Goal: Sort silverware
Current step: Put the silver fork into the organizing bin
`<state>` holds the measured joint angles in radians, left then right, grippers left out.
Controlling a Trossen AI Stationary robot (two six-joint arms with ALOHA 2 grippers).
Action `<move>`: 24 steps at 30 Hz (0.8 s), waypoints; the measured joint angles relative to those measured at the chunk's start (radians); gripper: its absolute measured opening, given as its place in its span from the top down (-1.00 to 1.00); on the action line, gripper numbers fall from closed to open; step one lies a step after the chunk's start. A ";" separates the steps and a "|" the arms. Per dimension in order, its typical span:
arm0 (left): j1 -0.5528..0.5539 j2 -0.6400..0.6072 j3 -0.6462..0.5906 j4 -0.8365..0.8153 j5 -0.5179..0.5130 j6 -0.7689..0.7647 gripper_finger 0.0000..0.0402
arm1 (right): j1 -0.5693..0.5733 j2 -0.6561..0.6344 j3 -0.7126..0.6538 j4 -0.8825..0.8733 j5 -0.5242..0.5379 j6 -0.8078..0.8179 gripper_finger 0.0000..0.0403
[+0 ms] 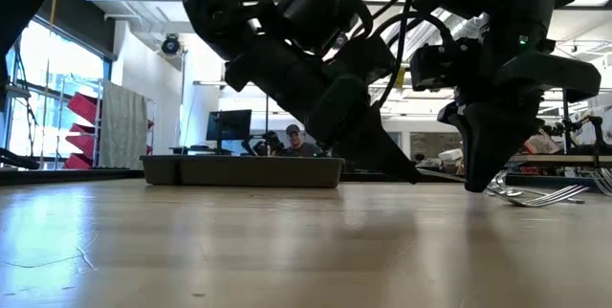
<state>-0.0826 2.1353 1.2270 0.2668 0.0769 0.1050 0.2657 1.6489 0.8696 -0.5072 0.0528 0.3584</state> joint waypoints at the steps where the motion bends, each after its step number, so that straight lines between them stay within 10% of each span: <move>1: 0.000 0.000 0.000 0.000 0.000 0.000 0.35 | 0.000 0.000 0.000 0.001 0.000 0.000 1.00; 8: 0.001 0.000 0.000 0.003 -0.007 -0.002 0.74 | 0.000 0.000 0.000 0.002 0.000 0.011 1.00; 16: 0.001 -0.006 0.000 -0.007 -0.014 -0.002 0.74 | 0.000 0.000 0.000 0.003 0.004 0.028 0.97; 24: 0.003 -0.006 0.000 -0.035 -0.022 -0.023 0.74 | -0.019 -0.012 0.001 -0.105 -0.001 0.089 0.41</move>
<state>-0.0801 2.1288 1.2270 0.2321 0.0547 0.0815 0.2471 1.6373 0.8707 -0.6124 0.0516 0.4473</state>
